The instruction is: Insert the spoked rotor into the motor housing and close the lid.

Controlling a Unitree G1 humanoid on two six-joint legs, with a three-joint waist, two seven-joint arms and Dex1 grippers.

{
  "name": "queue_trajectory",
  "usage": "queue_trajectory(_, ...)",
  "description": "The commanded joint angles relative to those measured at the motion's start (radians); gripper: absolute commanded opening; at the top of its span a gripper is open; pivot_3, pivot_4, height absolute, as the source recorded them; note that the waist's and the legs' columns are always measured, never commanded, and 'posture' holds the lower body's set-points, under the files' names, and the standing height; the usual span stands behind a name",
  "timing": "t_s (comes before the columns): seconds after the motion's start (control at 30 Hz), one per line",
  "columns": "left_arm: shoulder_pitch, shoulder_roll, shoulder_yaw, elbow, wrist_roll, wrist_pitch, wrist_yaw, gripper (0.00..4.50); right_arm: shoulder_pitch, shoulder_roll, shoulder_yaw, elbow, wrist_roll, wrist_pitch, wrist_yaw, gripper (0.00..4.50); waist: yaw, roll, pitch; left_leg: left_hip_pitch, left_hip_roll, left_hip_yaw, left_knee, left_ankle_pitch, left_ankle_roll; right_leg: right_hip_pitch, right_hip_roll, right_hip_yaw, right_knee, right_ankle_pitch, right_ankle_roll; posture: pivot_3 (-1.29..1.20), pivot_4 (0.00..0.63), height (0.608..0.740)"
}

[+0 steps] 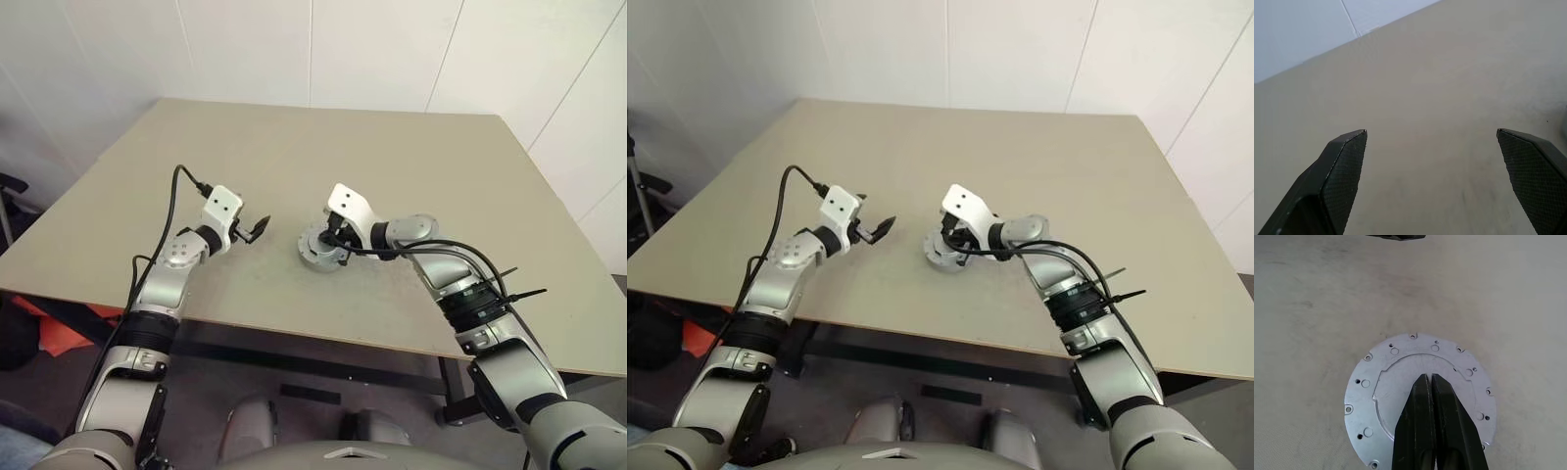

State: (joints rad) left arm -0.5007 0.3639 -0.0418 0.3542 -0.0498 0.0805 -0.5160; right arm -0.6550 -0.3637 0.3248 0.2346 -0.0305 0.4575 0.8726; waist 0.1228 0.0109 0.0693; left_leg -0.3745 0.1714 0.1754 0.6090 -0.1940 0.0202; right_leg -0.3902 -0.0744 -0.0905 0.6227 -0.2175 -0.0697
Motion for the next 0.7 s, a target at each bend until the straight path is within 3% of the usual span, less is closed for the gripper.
queue_trajectory(0.03,-0.026,0.005,0.023,-0.003,-0.001,-0.027,0.014,4.5,0.017,0.013,-0.027,0.02,0.008,-0.028,-0.035,0.01,-0.001,0.0,0.0,0.0,0.0,0.0,0.0,0.0,0.0,0.0,0.0,0.0,0.0,0.0,0.0,0.0,0.0,0.74)
queue_trajectory(0.27,-0.027,0.007,0.025,0.002,-0.001,-0.032,0.02,4.5,0.01,0.031,-0.1,0.05,0.053,-0.131,-0.087,0.01,0.0,0.0,0.0,0.001,0.0,0.0,0.0,0.0,0.0,0.001,0.0,0.0,0.0,-0.002,0.004,0.0,0.0,0.74)
queue_trajectory(0.5,-0.024,0.008,0.026,0.003,-0.012,-0.031,-0.003,4.5,0.011,0.041,-0.179,0.008,0.154,-0.152,-0.035,0.01,-0.001,0.0,0.0,0.001,0.0,0.0,-0.002,0.0,0.0,0.0,0.0,0.0,-0.001,0.0,0.0,0.0,0.0,0.74)
queue_trajectory(0.7,-0.034,0.015,0.025,0.012,-0.009,-0.031,-0.014,4.5,0.07,0.032,-0.156,-0.013,0.156,-0.17,0.011,1.55,0.0,0.0,0.0,0.001,0.0,0.0,-0.003,0.0,0.0,0.0,0.0,0.0,-0.002,0.0,0.0,0.0,0.0,0.74)
